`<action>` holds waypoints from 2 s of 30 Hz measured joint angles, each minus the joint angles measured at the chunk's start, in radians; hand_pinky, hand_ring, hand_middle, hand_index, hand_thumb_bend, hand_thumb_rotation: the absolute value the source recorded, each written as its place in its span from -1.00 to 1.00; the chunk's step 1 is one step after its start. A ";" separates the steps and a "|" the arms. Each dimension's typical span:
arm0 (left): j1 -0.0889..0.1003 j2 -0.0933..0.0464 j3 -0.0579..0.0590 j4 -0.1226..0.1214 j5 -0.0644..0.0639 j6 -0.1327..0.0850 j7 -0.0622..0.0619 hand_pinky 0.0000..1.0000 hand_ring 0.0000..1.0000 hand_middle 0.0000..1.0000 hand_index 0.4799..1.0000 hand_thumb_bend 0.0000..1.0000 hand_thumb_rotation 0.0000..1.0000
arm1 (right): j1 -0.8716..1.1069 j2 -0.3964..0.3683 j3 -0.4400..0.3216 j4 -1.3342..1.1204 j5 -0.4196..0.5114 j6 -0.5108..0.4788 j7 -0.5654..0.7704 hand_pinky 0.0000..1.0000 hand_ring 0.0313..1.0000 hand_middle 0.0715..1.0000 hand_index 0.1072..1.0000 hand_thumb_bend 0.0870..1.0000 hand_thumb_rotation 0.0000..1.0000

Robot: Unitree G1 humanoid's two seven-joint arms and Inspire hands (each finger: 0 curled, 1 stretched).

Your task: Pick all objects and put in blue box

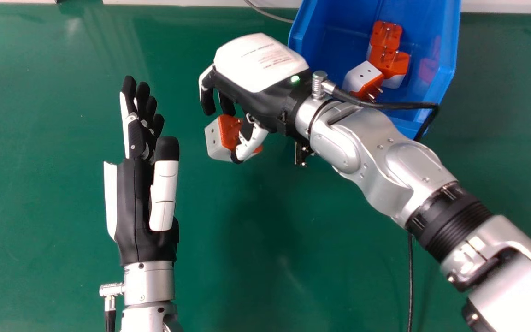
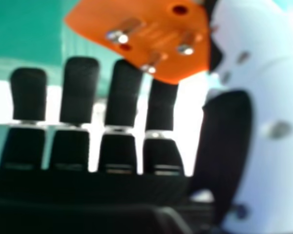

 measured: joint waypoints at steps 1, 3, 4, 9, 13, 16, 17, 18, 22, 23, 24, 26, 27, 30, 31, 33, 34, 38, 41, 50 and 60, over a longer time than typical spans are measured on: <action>0.000 0.000 0.000 0.000 0.000 0.000 0.000 1.00 1.00 1.00 1.00 0.61 0.77 | 0.004 -0.005 -0.006 -0.016 0.002 0.003 0.007 -0.30 -0.23 -0.06 0.01 -0.05 -0.99; 0.000 0.000 -0.001 0.000 0.000 0.000 0.000 1.00 1.00 1.00 1.00 0.61 0.77 | 0.015 -0.010 -0.022 -0.048 0.015 0.014 0.013 -0.30 -0.23 -0.06 0.01 -0.05 -0.99; 0.000 0.000 -0.001 0.000 0.000 0.000 0.000 1.00 1.00 1.00 1.00 0.61 0.77 | 0.024 -0.014 -0.035 -0.069 0.026 0.017 0.015 -0.30 -0.23 -0.06 0.01 -0.05 -0.99; 0.000 0.000 -0.003 0.000 -0.008 0.002 -0.005 1.00 1.00 1.00 1.00 0.62 0.77 | 0.061 -0.028 -0.073 -0.169 0.041 0.052 0.047 -0.30 -0.23 -0.05 0.00 -0.05 -0.99; -0.001 0.000 -0.007 -0.001 -0.022 0.004 -0.009 1.00 1.00 1.00 1.00 0.62 0.76 | 0.096 -0.045 -0.109 -0.259 0.069 0.092 0.082 -0.33 -0.24 -0.06 -0.02 -0.06 -1.00; -0.001 0.000 -0.011 -0.001 -0.026 0.005 -0.012 1.00 1.00 1.00 1.00 0.62 0.76 | 0.126 -0.057 -0.136 -0.331 0.079 0.114 0.100 -0.33 -0.24 -0.06 -0.02 -0.06 -1.00; -0.001 0.000 -0.011 -0.001 -0.027 0.005 -0.013 1.00 1.00 1.00 1.00 0.63 0.76 | 0.135 -0.061 -0.144 -0.355 0.081 0.121 0.105 -0.34 -0.25 -0.07 -0.03 -0.06 -1.00; -0.001 0.000 -0.011 -0.001 -0.028 0.005 -0.014 1.00 1.00 1.00 1.00 0.63 0.76 | 0.144 -0.065 -0.153 -0.373 0.081 0.125 0.105 -0.34 -0.25 -0.07 -0.03 -0.06 -1.00; -0.001 0.000 -0.012 -0.001 -0.029 0.006 -0.014 1.00 1.00 1.00 1.00 0.63 0.76 | 0.192 -0.084 -0.191 -0.445 0.106 0.126 0.103 -0.34 -0.25 -0.07 -0.03 -0.06 -1.00; -0.001 0.000 -0.012 -0.001 -0.030 0.006 -0.014 1.00 1.00 1.00 1.00 0.63 0.76 | 0.207 -0.083 -0.206 -0.463 0.122 0.129 0.102 -0.34 -0.25 -0.07 -0.03 -0.06 -1.00; -0.001 0.000 -0.013 -0.001 -0.030 0.006 -0.016 1.00 1.00 1.00 1.00 0.64 0.75 | 0.234 -0.077 -0.229 -0.497 0.155 0.149 0.106 -0.38 -0.26 -0.09 -0.03 -0.06 -1.00; -0.001 0.000 -0.013 -0.001 -0.031 0.006 -0.016 1.00 1.00 1.00 1.00 0.64 0.75 | 0.263 -0.081 -0.249 -0.534 0.157 0.152 0.092 -0.38 -0.26 -0.09 -0.03 -0.06 -1.00; -0.001 0.000 -0.012 -0.001 -0.030 0.006 -0.018 1.00 1.00 1.00 1.00 0.64 0.75 | 0.271 -0.093 -0.250 -0.543 0.143 0.140 0.077 -0.38 -0.26 -0.09 -0.03 -0.06 -1.00; -0.001 0.000 -0.013 -0.002 -0.030 0.006 -0.021 1.00 1.00 1.00 1.00 0.64 0.75 | 0.279 -0.130 -0.267 -0.574 0.116 0.106 0.033 -0.38 -0.26 -0.09 -0.03 -0.06 -1.00; -0.001 0.000 -0.013 -0.002 -0.031 0.006 -0.022 1.00 1.00 1.00 1.00 0.64 0.75 | 0.281 -0.132 -0.281 -0.588 0.116 0.106 0.019 -0.38 -0.26 -0.09 -0.03 -0.06 -1.00; -0.001 0.000 -0.013 -0.002 -0.031 0.006 -0.024 1.00 1.00 1.00 1.00 0.64 0.75 | 0.288 -0.135 -0.308 -0.617 0.119 0.101 -0.001 -0.40 -0.27 -0.11 -0.03 -0.07 -1.00; -0.001 0.000 -0.013 -0.002 -0.031 0.006 -0.024 1.00 1.00 1.00 1.00 0.64 0.75 | 0.293 -0.138 -0.322 -0.630 0.122 0.099 -0.006 -0.40 -0.27 -0.11 -0.03 -0.07 -1.00; 0.000 0.000 -0.013 -0.002 -0.031 0.006 -0.025 1.00 1.00 1.00 1.00 0.63 0.74 | 0.310 -0.159 -0.355 -0.646 0.128 0.081 -0.026 -0.39 -0.25 -0.09 -0.05 -0.08 -1.00; 0.001 0.000 -0.013 -0.002 -0.030 0.006 -0.025 1.00 1.00 1.00 1.00 0.63 0.74 | 0.318 -0.162 -0.377 -0.658 0.129 0.084 -0.031 -0.39 -0.25 -0.09 -0.05 -0.08 -1.00; 0.001 0.000 -0.013 -0.002 -0.032 0.006 -0.031 1.00 1.00 1.00 1.00 0.63 0.74 | 0.321 -0.161 -0.430 -0.688 0.127 0.086 -0.072 -0.37 -0.25 -0.10 -0.05 -0.08 -1.00; 0.001 0.000 -0.013 -0.001 -0.035 0.006 -0.031 1.00 1.00 1.00 1.00 0.63 0.74 | 0.311 -0.169 -0.465 -0.614 0.143 0.083 -0.118 -0.37 -0.26 -0.11 -0.06 -0.09 -1.00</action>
